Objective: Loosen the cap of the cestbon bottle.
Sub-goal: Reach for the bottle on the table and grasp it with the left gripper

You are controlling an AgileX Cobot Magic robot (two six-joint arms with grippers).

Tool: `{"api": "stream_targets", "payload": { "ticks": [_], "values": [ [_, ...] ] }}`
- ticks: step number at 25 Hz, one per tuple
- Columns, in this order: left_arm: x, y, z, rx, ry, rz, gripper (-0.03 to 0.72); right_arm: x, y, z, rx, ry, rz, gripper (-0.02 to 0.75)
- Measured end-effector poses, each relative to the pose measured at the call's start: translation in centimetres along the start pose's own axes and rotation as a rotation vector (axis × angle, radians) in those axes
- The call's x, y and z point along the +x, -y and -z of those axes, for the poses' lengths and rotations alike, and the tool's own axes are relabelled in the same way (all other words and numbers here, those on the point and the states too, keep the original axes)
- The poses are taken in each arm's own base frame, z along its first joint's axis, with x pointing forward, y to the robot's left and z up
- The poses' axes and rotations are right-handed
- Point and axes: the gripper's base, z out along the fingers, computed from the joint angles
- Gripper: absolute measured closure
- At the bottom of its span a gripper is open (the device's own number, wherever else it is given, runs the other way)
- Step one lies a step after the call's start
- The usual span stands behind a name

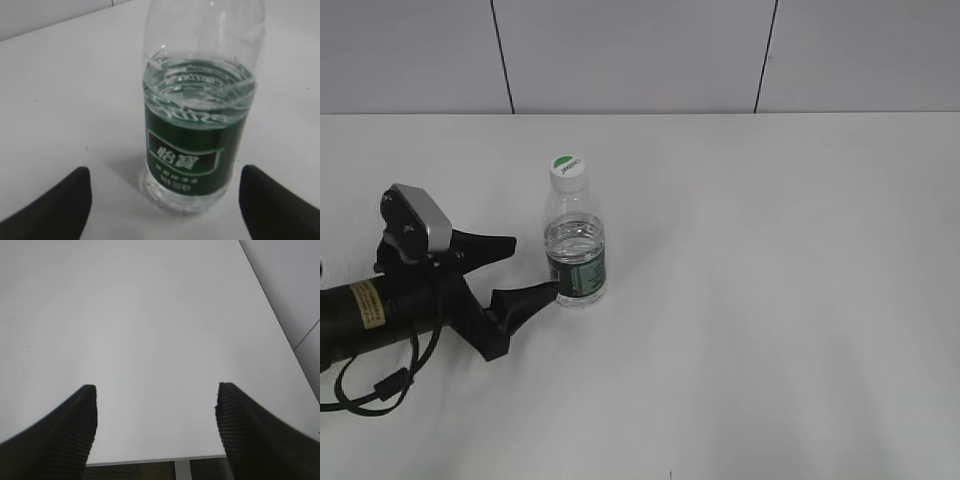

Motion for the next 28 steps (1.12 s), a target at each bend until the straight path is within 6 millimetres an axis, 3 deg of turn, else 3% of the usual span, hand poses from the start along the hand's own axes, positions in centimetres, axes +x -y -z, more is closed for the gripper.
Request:
{"api": "stream_targets", "payload": {
  "ticks": [11,28],
  "values": [
    [0.6,-0.4,-1.5,0.073,0.001,0.002,0.134,0.0,0.0,0.0,0.0,0.0,0.0,0.174],
    [-0.3,-0.6,-2.6,0.104,0.034,-0.002,0.134,0.0,0.0,0.0,0.0,0.0,0.0,0.174]
  ]
}}
